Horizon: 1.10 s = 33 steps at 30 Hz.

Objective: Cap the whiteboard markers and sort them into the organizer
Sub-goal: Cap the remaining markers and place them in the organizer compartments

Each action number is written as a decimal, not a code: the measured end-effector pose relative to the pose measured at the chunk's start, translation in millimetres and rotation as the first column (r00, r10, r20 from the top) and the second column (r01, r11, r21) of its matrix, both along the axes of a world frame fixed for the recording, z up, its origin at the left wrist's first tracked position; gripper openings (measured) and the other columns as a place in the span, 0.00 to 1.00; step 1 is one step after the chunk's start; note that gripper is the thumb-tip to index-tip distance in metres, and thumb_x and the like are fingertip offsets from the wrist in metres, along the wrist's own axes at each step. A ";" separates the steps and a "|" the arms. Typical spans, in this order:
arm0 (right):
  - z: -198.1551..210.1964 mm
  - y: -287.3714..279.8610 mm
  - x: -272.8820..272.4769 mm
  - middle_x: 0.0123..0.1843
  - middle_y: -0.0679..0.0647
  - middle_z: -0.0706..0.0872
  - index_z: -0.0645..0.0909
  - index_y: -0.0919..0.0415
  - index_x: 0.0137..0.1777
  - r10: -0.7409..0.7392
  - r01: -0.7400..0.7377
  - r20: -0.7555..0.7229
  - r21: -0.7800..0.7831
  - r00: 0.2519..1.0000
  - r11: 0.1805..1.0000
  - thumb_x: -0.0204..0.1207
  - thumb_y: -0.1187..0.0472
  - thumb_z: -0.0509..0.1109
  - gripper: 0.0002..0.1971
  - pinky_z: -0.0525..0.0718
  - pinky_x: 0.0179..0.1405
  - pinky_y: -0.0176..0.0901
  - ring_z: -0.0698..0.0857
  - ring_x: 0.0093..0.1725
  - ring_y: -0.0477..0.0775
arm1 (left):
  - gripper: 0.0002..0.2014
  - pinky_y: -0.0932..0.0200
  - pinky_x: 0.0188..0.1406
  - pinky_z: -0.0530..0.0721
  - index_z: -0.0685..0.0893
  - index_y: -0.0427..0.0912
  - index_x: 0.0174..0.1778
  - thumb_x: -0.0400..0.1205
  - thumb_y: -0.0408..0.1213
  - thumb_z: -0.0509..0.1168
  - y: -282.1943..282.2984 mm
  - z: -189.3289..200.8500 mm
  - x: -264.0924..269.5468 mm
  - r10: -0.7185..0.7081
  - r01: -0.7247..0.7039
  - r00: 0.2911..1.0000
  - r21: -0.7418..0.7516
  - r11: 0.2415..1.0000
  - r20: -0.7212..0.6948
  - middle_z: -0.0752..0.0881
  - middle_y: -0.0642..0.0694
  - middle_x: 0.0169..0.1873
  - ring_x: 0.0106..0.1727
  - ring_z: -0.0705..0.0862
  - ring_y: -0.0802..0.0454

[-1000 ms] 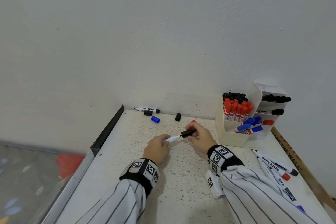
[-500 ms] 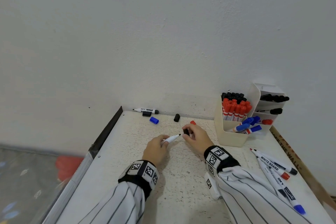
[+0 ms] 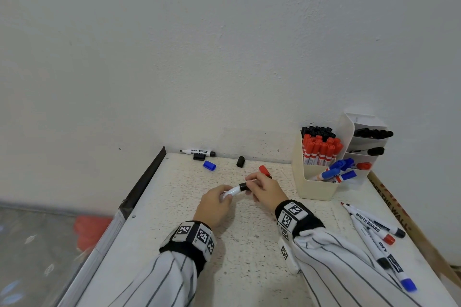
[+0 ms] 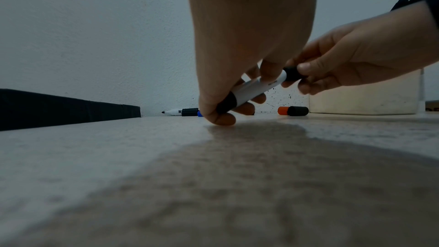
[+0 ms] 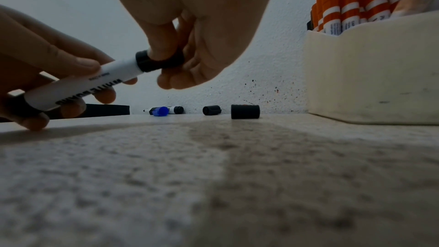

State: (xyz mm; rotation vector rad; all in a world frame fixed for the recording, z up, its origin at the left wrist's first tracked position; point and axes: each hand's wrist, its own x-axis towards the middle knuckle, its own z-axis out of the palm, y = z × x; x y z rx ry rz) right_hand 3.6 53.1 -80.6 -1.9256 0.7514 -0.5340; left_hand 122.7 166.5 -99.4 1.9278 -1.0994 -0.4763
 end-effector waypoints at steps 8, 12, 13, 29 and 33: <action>0.5 1.9 2.0 0.45 0.46 0.77 0.77 0.56 0.55 0.035 -0.043 -0.043 -0.199 0.998 0.979 0.78 0.71 0.62 0.11 0.72 0.35 0.23 0.72 0.34 0.40 | 0.16 0.65 0.53 0.69 0.80 0.45 0.65 0.81 0.33 0.64 0.5 -0.1 1.1 -0.007 0.007 0.996 -0.001 1.000 0.094 0.82 0.45 0.55 0.54 0.77 0.53; 0.0 0.1 0.8 0.40 0.47 0.76 0.77 0.53 0.52 0.015 -0.021 -0.051 -0.119 0.999 0.993 0.78 0.66 0.65 0.07 0.74 0.37 0.28 0.75 0.35 0.45 | 0.17 0.66 0.53 0.68 0.80 0.47 0.65 0.80 0.35 0.65 0.7 0.8 1.5 0.012 -0.014 0.990 0.009 1.000 0.137 0.75 0.46 0.49 0.51 0.73 0.54; 0.9 -0.2 0.1 0.36 0.48 0.76 0.77 0.54 0.48 0.017 -0.021 -0.041 -0.092 0.999 0.996 0.79 0.64 0.64 0.04 0.73 0.36 0.30 0.74 0.35 0.46 | 0.16 0.67 0.50 0.68 0.81 0.47 0.63 0.80 0.35 0.66 1.2 1.4 1.2 0.010 -0.010 0.992 0.000 1.000 0.128 0.75 0.46 0.48 0.50 0.74 0.55; 6.2 4.3 3.8 0.29 0.49 0.68 0.65 0.55 0.34 0.006 -0.010 -0.047 -0.094 0.999 0.996 0.85 0.59 0.52 0.15 0.65 0.28 0.37 0.66 0.28 0.45 | 0.12 0.58 0.39 0.77 0.83 0.51 0.58 0.82 0.48 0.62 -0.9 6.5 -14.0 -0.139 0.137 0.980 0.019 0.990 0.141 0.82 0.55 0.35 0.35 0.77 0.58; 4.0 5.4 4.9 0.29 0.48 0.68 0.63 0.54 0.34 0.064 -0.067 -0.023 -0.142 0.998 0.988 0.85 0.61 0.53 0.15 0.65 0.28 0.33 0.65 0.27 0.44 | 0.11 0.58 0.36 0.71 0.85 0.45 0.47 0.84 0.46 0.60 2.0 7.9 -11.5 -0.191 0.191 0.982 0.015 0.981 -0.006 0.75 0.55 0.26 0.29 0.71 0.59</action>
